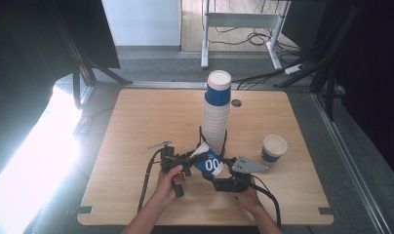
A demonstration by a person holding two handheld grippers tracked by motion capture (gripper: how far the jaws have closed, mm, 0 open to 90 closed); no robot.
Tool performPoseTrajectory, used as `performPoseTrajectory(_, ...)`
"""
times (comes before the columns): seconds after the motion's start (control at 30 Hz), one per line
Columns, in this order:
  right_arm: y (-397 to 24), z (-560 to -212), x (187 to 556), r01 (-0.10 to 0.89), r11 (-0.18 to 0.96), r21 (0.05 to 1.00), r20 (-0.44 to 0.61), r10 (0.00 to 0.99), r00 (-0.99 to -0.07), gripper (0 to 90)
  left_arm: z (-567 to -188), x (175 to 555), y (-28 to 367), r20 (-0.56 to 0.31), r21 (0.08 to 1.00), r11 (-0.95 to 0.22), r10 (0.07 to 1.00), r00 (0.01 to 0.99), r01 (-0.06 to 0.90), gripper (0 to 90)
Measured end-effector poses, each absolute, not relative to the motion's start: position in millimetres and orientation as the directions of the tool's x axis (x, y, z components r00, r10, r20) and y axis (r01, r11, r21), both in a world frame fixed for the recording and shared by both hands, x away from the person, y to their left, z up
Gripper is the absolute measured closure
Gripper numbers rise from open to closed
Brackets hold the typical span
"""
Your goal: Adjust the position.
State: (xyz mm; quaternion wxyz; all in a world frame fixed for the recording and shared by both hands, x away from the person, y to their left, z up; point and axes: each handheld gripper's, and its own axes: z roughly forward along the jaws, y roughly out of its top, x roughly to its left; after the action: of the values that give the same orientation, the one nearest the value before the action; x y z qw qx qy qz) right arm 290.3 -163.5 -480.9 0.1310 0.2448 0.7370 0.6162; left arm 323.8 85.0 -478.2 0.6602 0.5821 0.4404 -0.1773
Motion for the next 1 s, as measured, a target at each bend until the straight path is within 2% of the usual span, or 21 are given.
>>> performPoseTrajectory(0.3, -161, -478, 288, 0.162, 0.105, 0.981, 0.079, 0.544, -0.835, 28.2, -480, 325, 80, -0.815, 0.576, 0.236, 0.245, 0.525, 0.783, 4.5)
performPoseTrajectory(0.4, -160, -478, 288, 0.160, 0.103, 0.982, 0.080, 0.539, -0.839, 28.2, -480, 325, 77, -0.817, 0.573, 0.230, 0.241, 0.524, 0.787, 4.7)
performPoseTrajectory(0.6, -157, -480, 287, 0.162, 0.126, 0.979, 0.071, 0.532, -0.844, 28.1, -479, 324, 75, -0.805, 0.589, 0.234, 0.261, 0.533, 0.774, 14.6)
performPoseTrajectory(1.0, -157, -481, 289, 0.180, 0.133, 0.975, 0.085, 0.522, -0.849, 26.8, -478, 321, 75, -0.780, 0.620, 0.233, 0.293, 0.553, 0.750, 17.4)
